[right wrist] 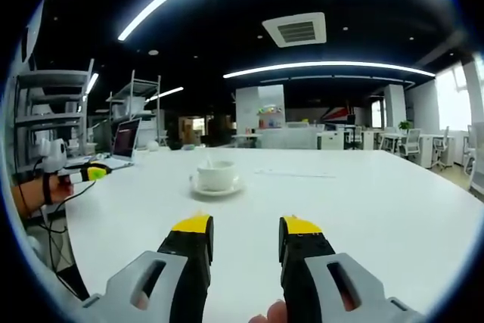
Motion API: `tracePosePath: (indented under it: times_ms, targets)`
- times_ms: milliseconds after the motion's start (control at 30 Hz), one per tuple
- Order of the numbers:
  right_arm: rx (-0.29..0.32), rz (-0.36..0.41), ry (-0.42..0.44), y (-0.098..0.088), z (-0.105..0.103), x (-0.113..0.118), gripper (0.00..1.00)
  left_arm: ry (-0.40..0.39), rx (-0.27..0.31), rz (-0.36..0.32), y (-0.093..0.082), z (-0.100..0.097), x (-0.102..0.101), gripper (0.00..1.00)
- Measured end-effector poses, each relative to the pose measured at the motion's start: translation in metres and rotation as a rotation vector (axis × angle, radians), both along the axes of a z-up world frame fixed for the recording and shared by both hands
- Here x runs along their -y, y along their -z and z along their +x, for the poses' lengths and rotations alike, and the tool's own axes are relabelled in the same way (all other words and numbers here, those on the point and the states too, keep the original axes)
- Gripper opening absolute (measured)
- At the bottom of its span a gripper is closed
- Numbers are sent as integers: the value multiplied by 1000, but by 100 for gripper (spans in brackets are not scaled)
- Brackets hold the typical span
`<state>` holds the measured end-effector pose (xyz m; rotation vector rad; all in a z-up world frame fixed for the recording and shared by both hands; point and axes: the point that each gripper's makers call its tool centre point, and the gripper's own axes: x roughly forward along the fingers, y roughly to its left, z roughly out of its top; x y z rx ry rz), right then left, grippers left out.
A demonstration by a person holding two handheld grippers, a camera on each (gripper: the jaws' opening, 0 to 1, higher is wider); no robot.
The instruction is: Tidy tabletop coffee trays, cups and spoons，present forward
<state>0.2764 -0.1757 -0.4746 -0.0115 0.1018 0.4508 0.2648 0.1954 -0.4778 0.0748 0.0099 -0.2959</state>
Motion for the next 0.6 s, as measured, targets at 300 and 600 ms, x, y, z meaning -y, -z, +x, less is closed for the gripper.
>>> tracePosePath:
  times_ms: [300, 600]
  targets:
    - [-11, -5, -3, 4, 0, 1, 35, -3, 0, 3, -1, -1, -1, 28]
    - [-17, -6, -9, 7, -3, -1, 35, -2, -2, 1, 1, -2, 0, 28]
